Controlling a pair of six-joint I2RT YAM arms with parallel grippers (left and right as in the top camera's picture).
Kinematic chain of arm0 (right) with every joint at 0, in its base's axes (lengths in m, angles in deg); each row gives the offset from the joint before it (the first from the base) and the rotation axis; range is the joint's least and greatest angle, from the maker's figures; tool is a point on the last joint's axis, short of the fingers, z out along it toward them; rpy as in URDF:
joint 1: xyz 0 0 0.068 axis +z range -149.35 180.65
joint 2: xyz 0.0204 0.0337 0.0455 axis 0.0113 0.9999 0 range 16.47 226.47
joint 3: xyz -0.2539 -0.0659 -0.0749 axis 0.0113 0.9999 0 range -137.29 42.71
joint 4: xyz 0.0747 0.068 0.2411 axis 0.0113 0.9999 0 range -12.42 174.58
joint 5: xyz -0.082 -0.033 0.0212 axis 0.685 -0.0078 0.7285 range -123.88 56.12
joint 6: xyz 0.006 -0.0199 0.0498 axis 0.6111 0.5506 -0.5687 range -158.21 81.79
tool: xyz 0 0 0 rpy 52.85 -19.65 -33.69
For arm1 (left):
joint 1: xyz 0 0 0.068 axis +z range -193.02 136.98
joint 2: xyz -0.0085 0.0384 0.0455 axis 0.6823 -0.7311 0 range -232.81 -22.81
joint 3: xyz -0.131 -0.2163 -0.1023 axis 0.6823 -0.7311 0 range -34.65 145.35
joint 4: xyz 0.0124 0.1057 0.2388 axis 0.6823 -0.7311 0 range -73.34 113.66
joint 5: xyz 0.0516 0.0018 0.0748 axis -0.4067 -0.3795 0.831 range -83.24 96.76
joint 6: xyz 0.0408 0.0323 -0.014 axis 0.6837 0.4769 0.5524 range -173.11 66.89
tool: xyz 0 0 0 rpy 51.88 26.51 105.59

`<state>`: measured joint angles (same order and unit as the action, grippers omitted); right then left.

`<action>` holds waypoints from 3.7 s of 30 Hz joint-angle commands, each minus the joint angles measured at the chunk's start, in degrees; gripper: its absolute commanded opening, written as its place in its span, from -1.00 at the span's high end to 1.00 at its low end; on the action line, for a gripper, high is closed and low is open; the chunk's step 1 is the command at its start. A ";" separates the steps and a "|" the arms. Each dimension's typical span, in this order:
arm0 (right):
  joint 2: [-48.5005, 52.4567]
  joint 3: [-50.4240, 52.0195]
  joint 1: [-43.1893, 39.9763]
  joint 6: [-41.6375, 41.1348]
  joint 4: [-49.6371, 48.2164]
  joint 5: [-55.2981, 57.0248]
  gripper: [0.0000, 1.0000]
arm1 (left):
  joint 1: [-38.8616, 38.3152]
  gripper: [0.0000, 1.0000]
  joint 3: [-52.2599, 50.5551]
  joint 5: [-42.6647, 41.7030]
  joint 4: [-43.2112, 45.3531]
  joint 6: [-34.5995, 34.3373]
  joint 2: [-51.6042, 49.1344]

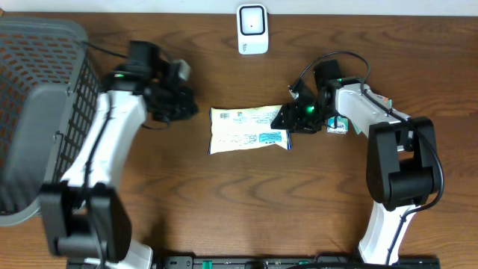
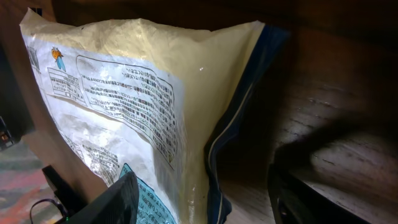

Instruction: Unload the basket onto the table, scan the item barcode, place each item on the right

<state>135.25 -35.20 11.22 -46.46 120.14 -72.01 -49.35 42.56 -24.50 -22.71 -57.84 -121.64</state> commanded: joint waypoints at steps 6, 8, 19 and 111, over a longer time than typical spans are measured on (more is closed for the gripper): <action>-1.16 -0.09 0.42 1.09 0.09 -1.20 -0.20 | -5.55 0.85 -0.46 -4.17 5.07 -3.63 -10.21; -1.16 -0.09 0.42 1.09 0.11 -1.20 -0.21 | -6.62 0.85 -0.46 -4.13 6.21 -5.60 -11.74; -1.14 -0.09 0.42 1.09 0.15 -1.20 -0.26 | -8.98 0.85 -0.46 -0.17 6.84 -21.64 -20.98; -16.46 -12.94 -2.23 0.17 -6.78 5.40 0.98 | -0.48 -0.95 3.28 28.98 -3.10 -14.80 9.22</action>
<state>120.65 -42.91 6.32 -45.63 113.41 -80.67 -50.14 45.73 3.36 -25.63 -72.71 -111.95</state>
